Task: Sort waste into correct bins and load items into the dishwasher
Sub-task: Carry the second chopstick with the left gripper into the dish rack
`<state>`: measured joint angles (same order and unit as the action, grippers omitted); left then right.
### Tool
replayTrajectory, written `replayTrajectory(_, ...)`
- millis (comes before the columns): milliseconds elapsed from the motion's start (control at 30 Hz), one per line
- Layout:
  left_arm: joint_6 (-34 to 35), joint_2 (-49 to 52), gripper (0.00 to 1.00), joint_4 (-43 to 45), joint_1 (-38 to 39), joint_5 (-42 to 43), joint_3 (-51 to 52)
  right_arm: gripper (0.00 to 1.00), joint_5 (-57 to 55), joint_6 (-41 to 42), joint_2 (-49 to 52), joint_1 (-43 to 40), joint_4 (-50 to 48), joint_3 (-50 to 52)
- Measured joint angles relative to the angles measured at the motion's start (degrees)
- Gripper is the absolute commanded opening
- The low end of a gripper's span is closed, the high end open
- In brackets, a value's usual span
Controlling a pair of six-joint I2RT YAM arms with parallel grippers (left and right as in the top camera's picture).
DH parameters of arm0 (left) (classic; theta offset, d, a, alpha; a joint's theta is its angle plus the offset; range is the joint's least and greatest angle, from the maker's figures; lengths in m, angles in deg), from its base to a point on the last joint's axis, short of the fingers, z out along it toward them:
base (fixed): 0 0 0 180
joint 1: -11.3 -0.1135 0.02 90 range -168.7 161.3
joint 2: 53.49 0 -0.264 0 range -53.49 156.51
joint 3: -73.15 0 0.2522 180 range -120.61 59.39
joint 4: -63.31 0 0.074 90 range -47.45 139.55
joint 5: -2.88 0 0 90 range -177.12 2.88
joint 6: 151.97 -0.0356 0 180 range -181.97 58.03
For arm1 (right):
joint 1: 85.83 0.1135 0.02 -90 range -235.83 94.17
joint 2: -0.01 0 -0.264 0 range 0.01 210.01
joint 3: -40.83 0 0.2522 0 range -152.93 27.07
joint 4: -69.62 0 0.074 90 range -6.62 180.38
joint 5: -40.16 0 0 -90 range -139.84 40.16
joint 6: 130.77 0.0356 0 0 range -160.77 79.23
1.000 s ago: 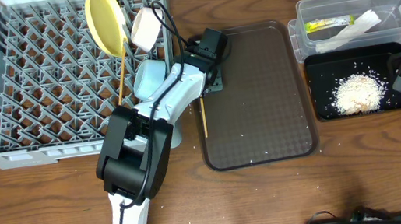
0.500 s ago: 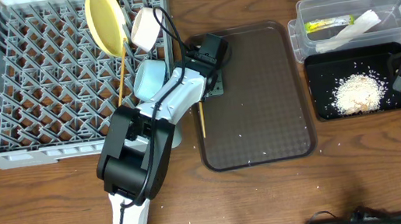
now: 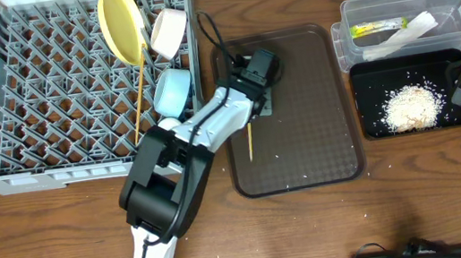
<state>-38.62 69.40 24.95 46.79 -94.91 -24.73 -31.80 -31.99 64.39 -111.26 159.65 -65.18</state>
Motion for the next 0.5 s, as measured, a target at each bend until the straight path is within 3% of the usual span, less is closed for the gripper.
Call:
replayTrajectory(267,-2.25,-3.61,0.07,-5.25,0.39,0.96,0.26,0.99,0.00,0.00,0.02,0.00,-0.02,0.00)
replayTrajectory(500,-10.03,-25.57,0.08,-8.07,-2.34,-2.73,-0.26,0.99,0.00,0.00,0.00,0.00,0.00,0.00)
